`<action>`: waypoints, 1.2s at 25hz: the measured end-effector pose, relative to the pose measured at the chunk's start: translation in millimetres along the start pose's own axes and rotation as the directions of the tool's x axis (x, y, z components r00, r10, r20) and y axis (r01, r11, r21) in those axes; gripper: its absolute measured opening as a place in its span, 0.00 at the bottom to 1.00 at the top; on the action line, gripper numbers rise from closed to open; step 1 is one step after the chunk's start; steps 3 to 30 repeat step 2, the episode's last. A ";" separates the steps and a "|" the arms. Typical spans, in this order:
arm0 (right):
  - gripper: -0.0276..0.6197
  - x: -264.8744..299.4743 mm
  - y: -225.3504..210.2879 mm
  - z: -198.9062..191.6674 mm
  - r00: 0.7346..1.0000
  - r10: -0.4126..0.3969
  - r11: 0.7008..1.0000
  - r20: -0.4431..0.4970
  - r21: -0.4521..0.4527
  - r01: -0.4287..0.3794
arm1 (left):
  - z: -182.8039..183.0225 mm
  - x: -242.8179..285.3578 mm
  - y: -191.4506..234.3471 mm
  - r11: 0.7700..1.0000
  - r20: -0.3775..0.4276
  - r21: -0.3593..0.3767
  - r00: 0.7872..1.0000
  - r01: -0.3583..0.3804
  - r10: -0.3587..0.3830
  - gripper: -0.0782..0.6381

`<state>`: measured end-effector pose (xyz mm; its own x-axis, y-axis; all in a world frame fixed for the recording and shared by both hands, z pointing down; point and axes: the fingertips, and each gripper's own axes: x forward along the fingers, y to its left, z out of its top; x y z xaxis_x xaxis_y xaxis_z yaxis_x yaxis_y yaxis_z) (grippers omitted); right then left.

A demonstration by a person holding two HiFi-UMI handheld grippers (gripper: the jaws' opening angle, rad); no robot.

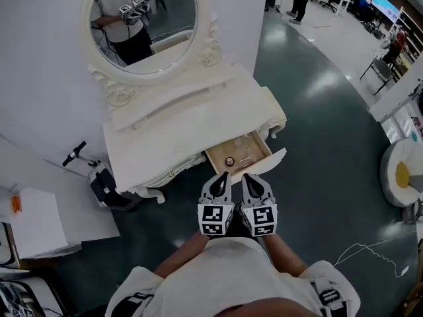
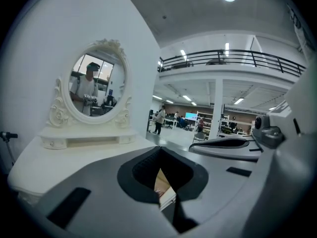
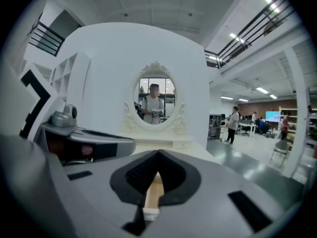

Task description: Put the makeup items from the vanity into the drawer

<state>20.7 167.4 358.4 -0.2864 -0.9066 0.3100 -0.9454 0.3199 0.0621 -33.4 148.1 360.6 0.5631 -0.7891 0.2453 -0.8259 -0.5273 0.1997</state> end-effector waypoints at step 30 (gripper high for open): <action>0.07 -9.1 3.3 -0.2 1.000 -0.001 1.000 -0.001 -0.009 0.001 | -0.5 -8.8 -2.9 1.000 0.012 -0.020 1.000 -0.011 0.011 0.12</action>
